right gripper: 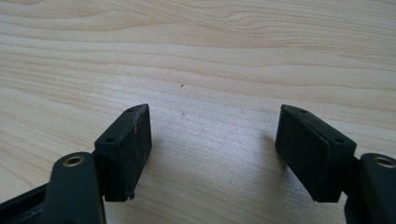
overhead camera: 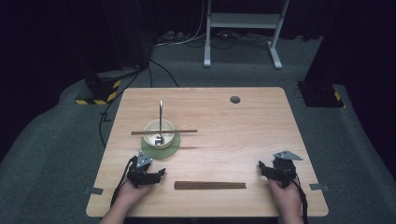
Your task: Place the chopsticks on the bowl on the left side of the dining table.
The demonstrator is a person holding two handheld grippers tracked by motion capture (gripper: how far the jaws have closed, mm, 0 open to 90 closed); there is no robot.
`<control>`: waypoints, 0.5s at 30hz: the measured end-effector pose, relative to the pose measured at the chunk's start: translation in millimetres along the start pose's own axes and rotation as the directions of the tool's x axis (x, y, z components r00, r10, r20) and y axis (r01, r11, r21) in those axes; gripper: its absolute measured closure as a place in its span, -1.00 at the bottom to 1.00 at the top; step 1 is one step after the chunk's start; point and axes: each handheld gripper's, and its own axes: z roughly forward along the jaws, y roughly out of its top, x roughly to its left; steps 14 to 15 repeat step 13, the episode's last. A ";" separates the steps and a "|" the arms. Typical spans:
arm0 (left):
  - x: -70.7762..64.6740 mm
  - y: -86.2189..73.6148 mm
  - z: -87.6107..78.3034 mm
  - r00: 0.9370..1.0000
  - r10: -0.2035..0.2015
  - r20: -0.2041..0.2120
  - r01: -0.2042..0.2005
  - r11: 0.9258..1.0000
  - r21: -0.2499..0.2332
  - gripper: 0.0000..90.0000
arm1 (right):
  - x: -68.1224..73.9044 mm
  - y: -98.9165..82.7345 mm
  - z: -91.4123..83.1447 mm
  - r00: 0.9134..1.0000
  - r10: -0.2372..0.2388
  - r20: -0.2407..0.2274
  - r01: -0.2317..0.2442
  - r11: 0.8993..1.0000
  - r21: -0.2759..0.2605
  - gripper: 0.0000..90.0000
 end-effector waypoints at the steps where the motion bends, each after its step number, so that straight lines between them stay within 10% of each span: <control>1: 0.2 0.8 0.5 1.000 0.008 0.004 -0.008 1.000 0.002 -0.46 | 0.4 0.0 -0.4 1.000 0.008 -0.002 -0.008 1.000 0.005 -0.41; 15: -0.2 4.1 3.8 0.999 0.032 0.031 -0.032 0.999 0.010 -0.52 | 0.7 -0.5 -0.2 1.000 0.027 0.015 -0.027 1.000 0.009 -0.49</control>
